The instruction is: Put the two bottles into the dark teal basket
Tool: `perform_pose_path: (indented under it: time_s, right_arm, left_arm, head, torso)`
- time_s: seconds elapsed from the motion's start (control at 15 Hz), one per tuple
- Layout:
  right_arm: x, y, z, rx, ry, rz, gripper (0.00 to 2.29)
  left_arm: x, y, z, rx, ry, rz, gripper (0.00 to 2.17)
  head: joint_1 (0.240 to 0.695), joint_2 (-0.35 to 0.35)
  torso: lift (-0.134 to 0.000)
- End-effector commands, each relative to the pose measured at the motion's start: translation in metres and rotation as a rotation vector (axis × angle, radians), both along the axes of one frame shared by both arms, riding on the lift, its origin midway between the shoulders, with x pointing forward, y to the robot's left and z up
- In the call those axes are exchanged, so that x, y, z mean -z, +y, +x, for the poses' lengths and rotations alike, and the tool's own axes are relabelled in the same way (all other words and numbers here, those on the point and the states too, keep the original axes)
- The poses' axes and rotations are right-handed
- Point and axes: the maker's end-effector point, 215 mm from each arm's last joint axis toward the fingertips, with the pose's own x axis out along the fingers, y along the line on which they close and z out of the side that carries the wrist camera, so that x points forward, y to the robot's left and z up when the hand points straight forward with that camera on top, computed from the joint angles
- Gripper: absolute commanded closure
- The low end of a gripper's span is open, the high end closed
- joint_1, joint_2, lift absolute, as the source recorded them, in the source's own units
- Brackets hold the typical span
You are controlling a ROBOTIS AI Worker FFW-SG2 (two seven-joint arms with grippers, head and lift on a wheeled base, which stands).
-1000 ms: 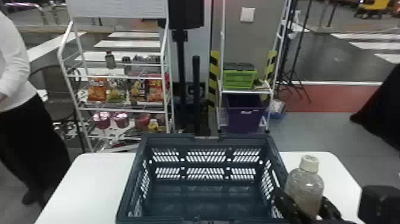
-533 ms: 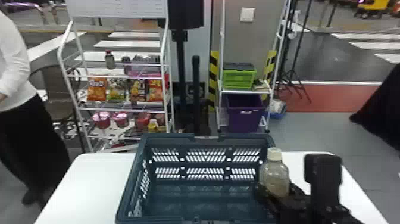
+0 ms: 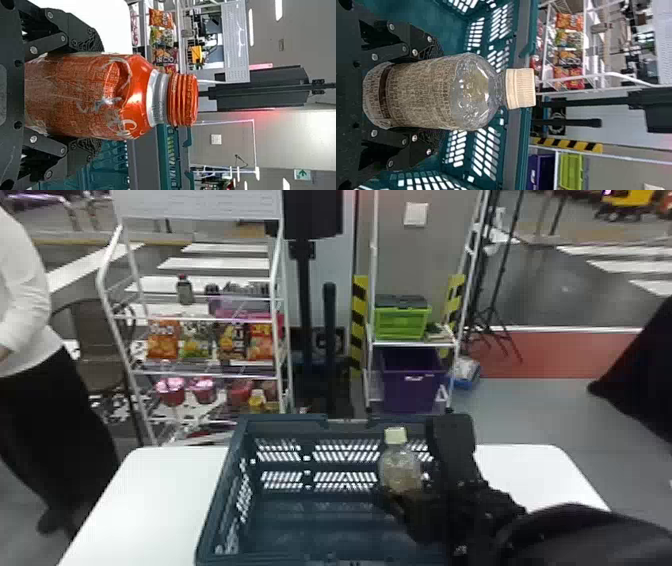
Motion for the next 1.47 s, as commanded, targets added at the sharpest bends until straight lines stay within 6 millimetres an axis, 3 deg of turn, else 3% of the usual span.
perform_pose_path:
  time_s: [0.0,0.47,0.73,0.87,0.93,1.0,1.07,1.27,1.4]
  right_arm:
    - [0.006,0.004,0.005,-0.02,0.056,-0.045,2.22]
    - [0.038,0.017,0.015,-0.074,0.187,-0.069,2.22]
    - [0.045,0.018,0.015,-0.073,0.21,-0.072,2.14]
    - [0.047,0.018,0.011,-0.079,0.225,-0.075,1.86]
    - [0.047,0.019,0.011,-0.082,0.225,-0.071,1.21]
    - [0.047,0.018,0.009,-0.081,0.228,-0.072,0.36]
    - [0.047,0.018,0.008,-0.082,0.233,-0.072,0.0]
    - [0.042,0.019,0.011,-0.08,0.215,-0.054,0.0]
    - [0.022,0.026,0.022,-0.077,0.14,-0.021,0.0]
  left_arm:
    - [0.006,0.002,0.003,-0.002,0.016,0.004,1.91]
    - [0.008,0.004,0.01,0.001,0.029,0.008,1.91]
    - [0.007,0.004,0.01,0.001,0.028,0.007,1.91]
    - [0.007,0.004,0.011,0.0,0.026,0.006,1.91]
    - [0.01,0.004,0.011,0.001,0.037,0.01,1.91]
    - [0.014,0.005,0.011,0.0,0.051,0.017,1.91]
    - [0.014,0.005,0.012,0.0,0.049,0.017,1.91]
    - [0.014,0.005,0.012,-0.001,0.049,0.017,1.91]
    - [0.014,0.005,0.013,-0.001,0.049,0.017,1.91]
  head:
    - [0.499,0.0]
    - [0.499,0.0]
    - [0.499,0.0]
    - [0.499,0.0]
    - [0.499,0.0]
    - [0.499,0.0]
    - [0.499,0.0]
    - [0.499,0.0]
    - [0.499,0.0]
  torso:
    - [0.0]
    - [0.0]
    - [0.0]
    - [0.0]
    - [0.0]
    - [0.0]
    - [0.0]
    - [0.0]
    - [0.0]
